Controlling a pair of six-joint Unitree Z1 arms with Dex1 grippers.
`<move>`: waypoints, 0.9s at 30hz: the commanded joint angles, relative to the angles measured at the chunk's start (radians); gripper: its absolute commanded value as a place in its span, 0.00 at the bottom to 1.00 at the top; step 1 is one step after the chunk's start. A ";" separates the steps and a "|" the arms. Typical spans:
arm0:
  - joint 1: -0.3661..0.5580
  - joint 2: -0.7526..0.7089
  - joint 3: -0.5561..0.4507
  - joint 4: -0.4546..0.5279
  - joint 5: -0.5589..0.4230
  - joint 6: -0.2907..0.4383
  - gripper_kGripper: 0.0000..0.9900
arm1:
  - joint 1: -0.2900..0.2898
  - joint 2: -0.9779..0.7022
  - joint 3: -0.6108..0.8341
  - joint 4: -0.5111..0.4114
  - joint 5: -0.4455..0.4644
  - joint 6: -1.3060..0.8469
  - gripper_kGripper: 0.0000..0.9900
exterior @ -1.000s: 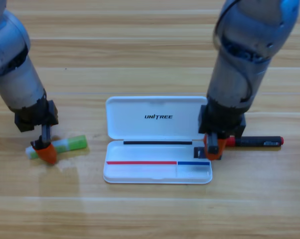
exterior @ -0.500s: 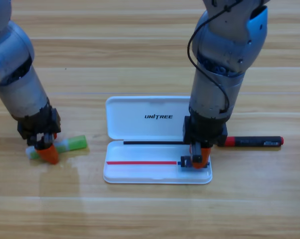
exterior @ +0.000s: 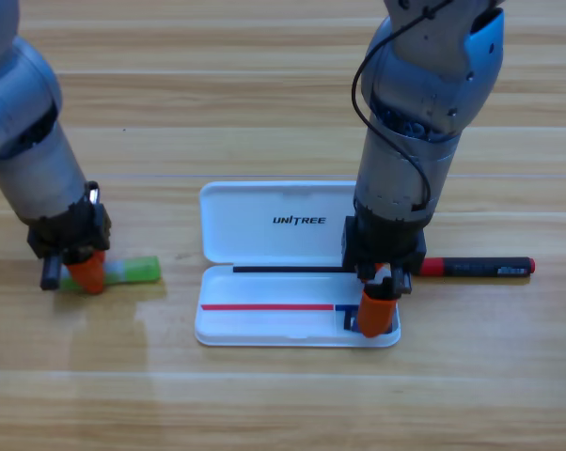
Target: Clean up eraser and pencils
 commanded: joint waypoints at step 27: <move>-0.329 -0.012 -0.380 0.366 -0.011 -0.082 0.00 | -0.276 -0.053 0.195 -0.080 -0.118 -0.286 1.00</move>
